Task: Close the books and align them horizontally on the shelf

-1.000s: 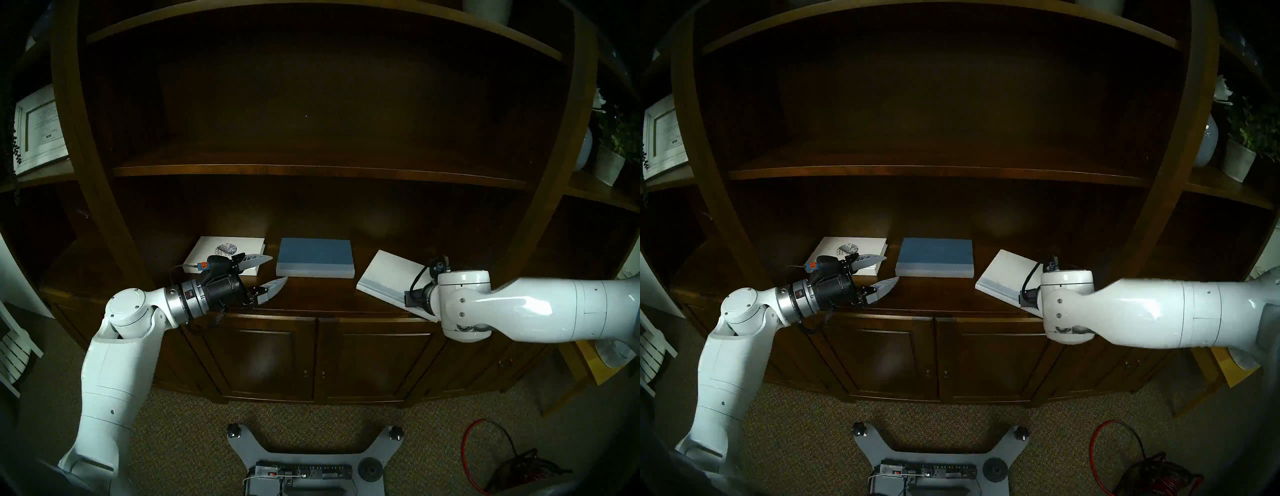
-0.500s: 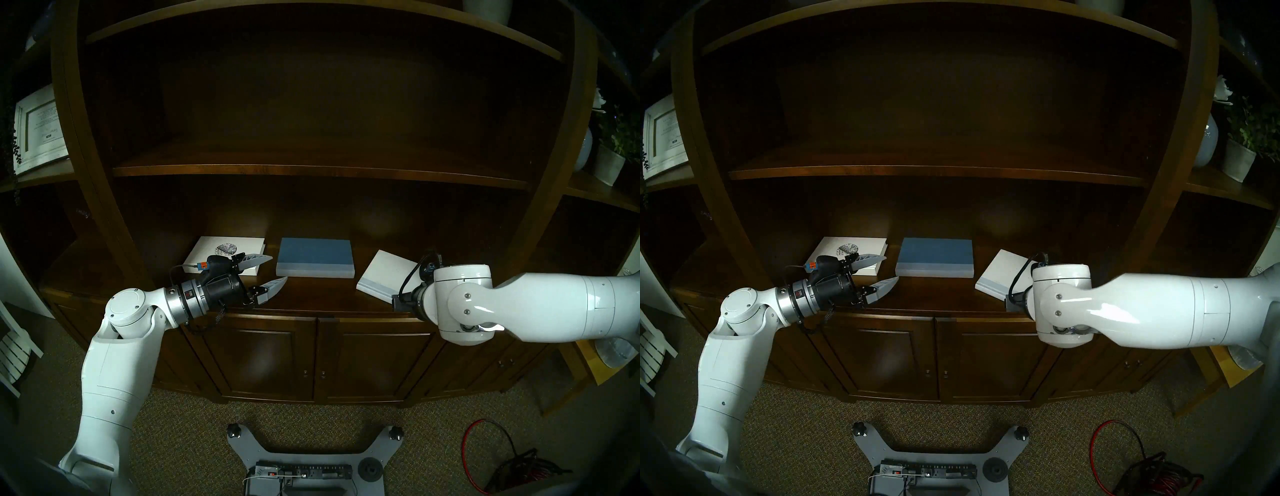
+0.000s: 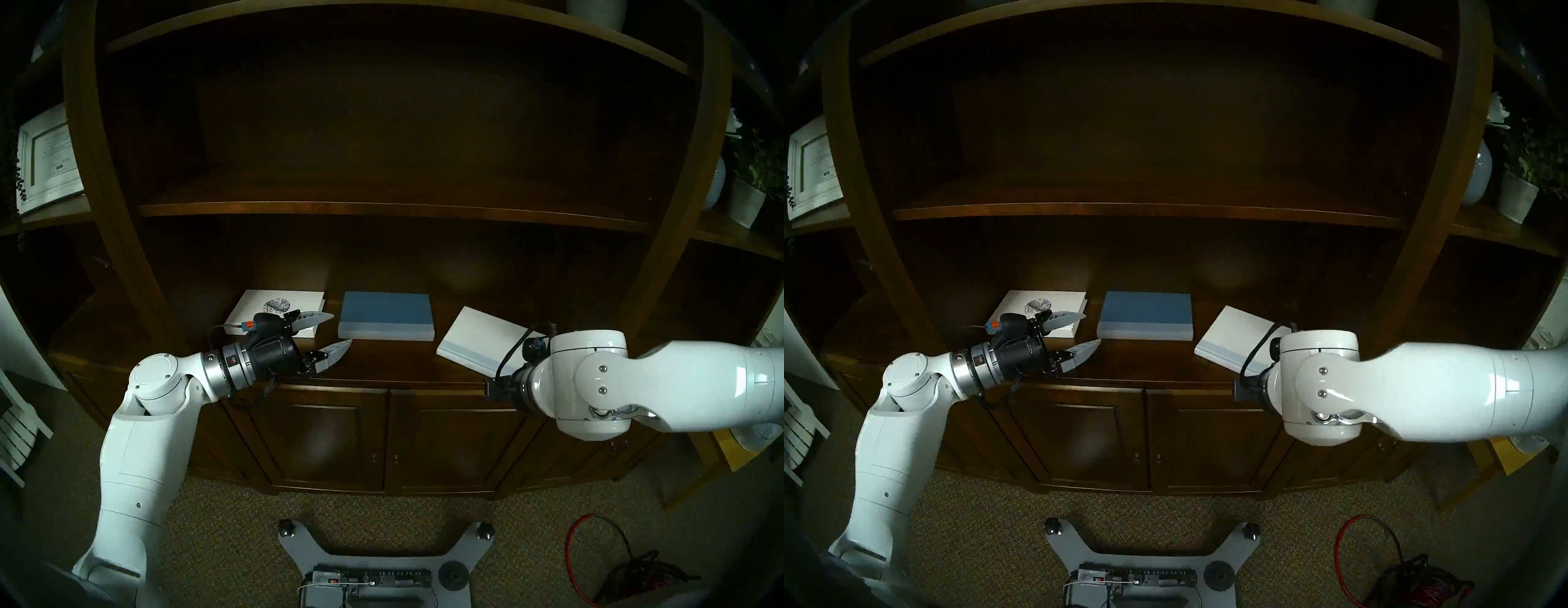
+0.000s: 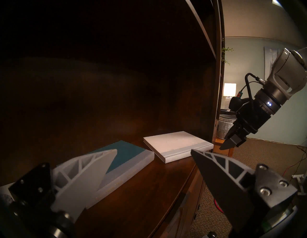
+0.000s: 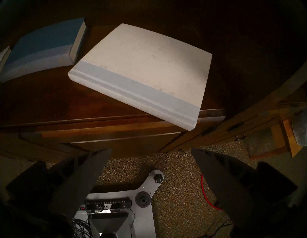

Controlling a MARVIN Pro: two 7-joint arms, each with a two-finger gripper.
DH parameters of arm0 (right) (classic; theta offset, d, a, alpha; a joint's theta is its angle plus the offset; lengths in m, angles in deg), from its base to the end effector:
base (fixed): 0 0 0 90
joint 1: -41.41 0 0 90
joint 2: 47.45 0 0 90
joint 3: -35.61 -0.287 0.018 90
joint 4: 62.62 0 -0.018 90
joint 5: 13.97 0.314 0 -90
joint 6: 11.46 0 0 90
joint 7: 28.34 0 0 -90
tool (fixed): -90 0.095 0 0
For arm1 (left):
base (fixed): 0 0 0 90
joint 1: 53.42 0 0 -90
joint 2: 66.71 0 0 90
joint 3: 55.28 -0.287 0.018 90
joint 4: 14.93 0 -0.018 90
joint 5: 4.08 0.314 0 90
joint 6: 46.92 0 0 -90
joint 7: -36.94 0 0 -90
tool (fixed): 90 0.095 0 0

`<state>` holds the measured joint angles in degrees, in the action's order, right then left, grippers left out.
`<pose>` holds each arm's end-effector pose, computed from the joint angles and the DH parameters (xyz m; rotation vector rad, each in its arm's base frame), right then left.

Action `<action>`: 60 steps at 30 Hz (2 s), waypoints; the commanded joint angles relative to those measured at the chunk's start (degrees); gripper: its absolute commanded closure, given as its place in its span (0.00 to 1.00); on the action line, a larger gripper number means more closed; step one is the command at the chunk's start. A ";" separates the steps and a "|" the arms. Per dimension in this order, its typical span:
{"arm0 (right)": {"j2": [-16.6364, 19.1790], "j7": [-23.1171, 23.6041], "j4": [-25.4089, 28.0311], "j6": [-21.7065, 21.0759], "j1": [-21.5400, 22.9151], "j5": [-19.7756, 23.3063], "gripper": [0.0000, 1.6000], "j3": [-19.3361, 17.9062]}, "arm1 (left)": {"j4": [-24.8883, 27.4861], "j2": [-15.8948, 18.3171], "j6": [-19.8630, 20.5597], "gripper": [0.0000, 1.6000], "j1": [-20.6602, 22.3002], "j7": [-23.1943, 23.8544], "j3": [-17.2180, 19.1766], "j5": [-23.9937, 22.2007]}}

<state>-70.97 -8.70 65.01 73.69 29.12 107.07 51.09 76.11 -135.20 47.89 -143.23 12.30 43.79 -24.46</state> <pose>0.3182 -0.0083 -0.2124 2.8834 -0.1964 0.8733 0.3804 0.0786 -0.2597 1.6321 -0.8913 1.6064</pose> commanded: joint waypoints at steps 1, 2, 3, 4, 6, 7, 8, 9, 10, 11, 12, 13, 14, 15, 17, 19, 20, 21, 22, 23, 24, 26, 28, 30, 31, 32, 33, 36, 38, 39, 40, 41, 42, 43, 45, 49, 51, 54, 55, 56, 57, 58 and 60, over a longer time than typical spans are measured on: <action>-0.51 5.21 -6.20 -0.52 -0.23 -0.41 0.00 -0.41 | 1.33 0.08 0.07 0.00 1.70 -0.09 0.41 -0.43; -0.88 6.01 -7.32 -0.70 -0.29 -0.33 0.00 -0.36 | 1.33 0.07 0.07 0.00 1.71 -0.07 0.42 -0.42; -1.19 6.70 -8.26 -0.85 -0.33 -0.19 0.00 -0.33 | 1.33 0.06 0.08 0.00 1.71 -0.06 0.43 -0.41; -1.57 7.32 -9.63 -1.07 -0.40 -0.04 0.00 -0.25 | 1.33 0.05 0.08 0.00 1.71 -0.05 0.44 -0.39; -2.01 8.59 -11.70 -1.38 -0.49 0.44 0.00 -0.22 | 1.33 0.02 0.08 0.00 1.71 -0.04 0.46 -0.37; -2.41 9.32 -12.89 -1.73 -0.54 0.64 0.00 -0.20 | 1.33 0.01 0.09 0.00 1.72 -0.03 0.47 -0.36; -2.77 9.98 -14.10 -2.06 -0.60 1.14 0.00 -0.23 | 1.33 0.00 0.09 0.00 1.72 -0.02 0.48 -0.35; -3.03 10.70 -15.12 -2.34 -0.67 1.42 0.00 -0.23 | 1.33 -0.01 0.10 0.00 1.72 0.00 0.49 -0.33; -3.35 11.56 -16.50 -2.66 -0.83 1.36 0.00 -0.12 | 1.33 -0.02 0.10 0.00 1.72 0.01 0.50 -0.32; -3.27 12.15 -16.95 -2.79 -0.90 1.25 0.00 -0.03 | 1.33 -0.04 0.10 0.00 1.72 0.02 0.51 -0.31; -3.91 13.05 -18.65 -3.19 -1.05 1.50 0.00 0.01 | 1.33 -0.05 0.11 0.00 1.73 0.03 0.52 -0.30; -4.16 13.63 -19.42 -3.35 -1.12 1.40 0.00 0.11 | 1.33 -0.06 0.12 0.00 1.73 0.04 0.53 -0.29; -4.43 14.37 -20.11 -3.38 -1.16 0.87 0.00 0.23 | 1.34 -0.07 0.12 0.00 1.73 0.04 0.54 -0.27; -4.75 14.75 -20.79 -3.53 -1.15 0.92 0.00 0.26 | 1.34 -0.08 0.13 0.00 1.73 0.05 0.54 -0.26; -5.29 15.58 -21.81 -3.49 -1.09 -0.21 0.00 0.49 | 1.34 -0.10 0.14 0.00 1.74 0.07 0.56 -0.24; -5.65 16.26 -22.60 -3.37 -0.99 -1.26 0.00 0.64 | 1.34 -0.13 0.14 0.00 1.74 0.09 0.58 -0.22; -5.93 16.14 -22.91 -3.35 -0.86 -1.85 0.00 0.78 | 1.34 -0.14 0.15 0.00 1.74 0.10 0.59 -0.20; -6.07 16.26 -23.12 -3.31 -0.78 -2.16 0.00 0.81 | 1.33 -0.15 0.14 0.00 1.74 0.11 0.60 -0.19; -6.24 16.14 -23.23 -3.17 -0.65 -2.80 0.00 0.87 | 1.33 -0.15 0.14 0.00 1.74 0.12 0.60 -0.18; -6.53 15.70 -23.41 -3.21 -0.46 -3.24 0.00 0.97 | 1.33 -0.17 0.14 0.00 1.75 0.13 0.62 -0.17; -6.71 15.64 -23.57 -3.21 -0.37 -3.55 0.00 1.03 | 1.33 -0.18 0.14 0.00 1.75 0.15 0.63 -0.15; -7.18 15.17 -23.88 -3.12 -0.14 -4.22 0.00 1.18 | 1.32 -0.20 0.13 0.00 1.75 0.17 0.64 -0.13; -7.47 14.82 -24.01 -3.07 0.06 -4.55 0.00 1.25 | 1.31 -0.23 0.13 0.00 1.75 0.19 0.66 -0.10; -7.78 14.21 -24.12 -3.08 0.29 -4.88 0.00 1.32 | 1.31 -0.25 0.13 0.00 1.75 0.21 0.68 -0.08; -7.82 14.07 -24.09 -3.12 0.39 -4.88 0.00 1.29 | 1.31 -0.26 0.13 0.00 1.75 0.22 0.69 -0.06; -7.79 13.78 -23.93 -3.12 0.59 -5.12 0.00 1.28 | 1.30 -0.28 0.13 0.00 1.76 0.24 0.70 -0.05; -7.51 13.49 -23.53 -3.20 0.93 -5.22 0.00 1.17 | 1.30 -0.29 0.12 0.00 1.75 0.25 0.71 -0.03; -6.55 12.81 -22.46 -3.49 1.82 -5.33 0.00 0.90 | 1.28 -0.32 0.10 0.00 1.75 0.28 0.74 0.01; -5.91 12.35 -21.64 -3.69 2.45 -5.24 0.00 0.66 | 1.27 -0.34 0.08 0.00 1.75 0.30 0.75 0.04; -5.68 12.21 -21.39 -3.79 2.68 -5.21 0.00 0.58 | 1.27 -0.36 0.08 0.00 1.74 0.32 0.76 0.06; -5.51 12.13 -21.19 -3.80 2.85 -5.25 0.00 0.53 | 1.26 -0.37 0.07 0.00 1.74 0.33 0.77 0.07; -5.36 12.02 -21.00 -3.87 3.01 -5.25 0.00 0.48 | 1.26 -0.38 0.07 0.00 1.74 0.34 0.78 0.08; -5.24 11.88 -20.81 -3.95 3.15 -5.24 0.00 0.44 | 1.26 -0.39 0.07 0.00 1.75 0.35 0.79 0.10; -5.13 11.82 -20.62 -3.98 3.28 -5.28 0.00 0.39 | 1.26 -0.40 0.08 0.00 1.75 0.36 0.80 0.11; -4.94 11.70 -20.35 -4.04 3.49 -5.50 0.00 0.39 | 1.26 -0.43 0.09 0.00 1.76 0.38 0.82 0.14; -4.62 11.77 -19.91 -4.08 3.70 -6.21 0.00 0.36 | 1.29 -0.47 0.14 0.00 1.78 0.41 0.86 0.17; -4.85 12.14 -20.27 -4.08 3.56 -6.46 0.00 0.42 | 1.30 -0.49 0.17 0.00 1.79 0.43 0.88 0.19; -5.71 12.96 -21.57 -3.97 3.13 -6.82 0.00 0.61 | 1.31 -0.52 0.20 0.00 1.80 0.45 0.90 0.21; -6.14 13.31 -22.05 -3.97 2.98 -6.90 0.00 0.63 | 1.32 -0.53 0.21 0.00 1.81 0.46 0.91 0.22; -6.53 13.49 -22.47 -3.89 2.85 -6.98 0.00 0.64 | 1.32 -0.55 0.22 0.00 1.81 0.47 0.92 0.24; -7.01 13.91 -23.03 -3.88 2.70 -7.08 0.00 0.65 | 1.32 -0.56 0.23 0.00 1.81 0.48 0.93 0.25; -7.43 14.15 -23.55 -3.80 2.58 -7.14 0.00 0.68 | 1.32 -0.57 0.24 0.00 1.82 0.49 0.94 0.26; -8.15 14.68 -24.43 -3.69 2.42 -7.45 0.00 0.77 | 1.32 -0.59 0.25 0.00 1.82 0.50 0.96 0.28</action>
<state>-77.01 4.46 43.05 69.59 30.00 101.44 53.27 76.11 -135.89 48.03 -143.13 12.91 44.38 -23.73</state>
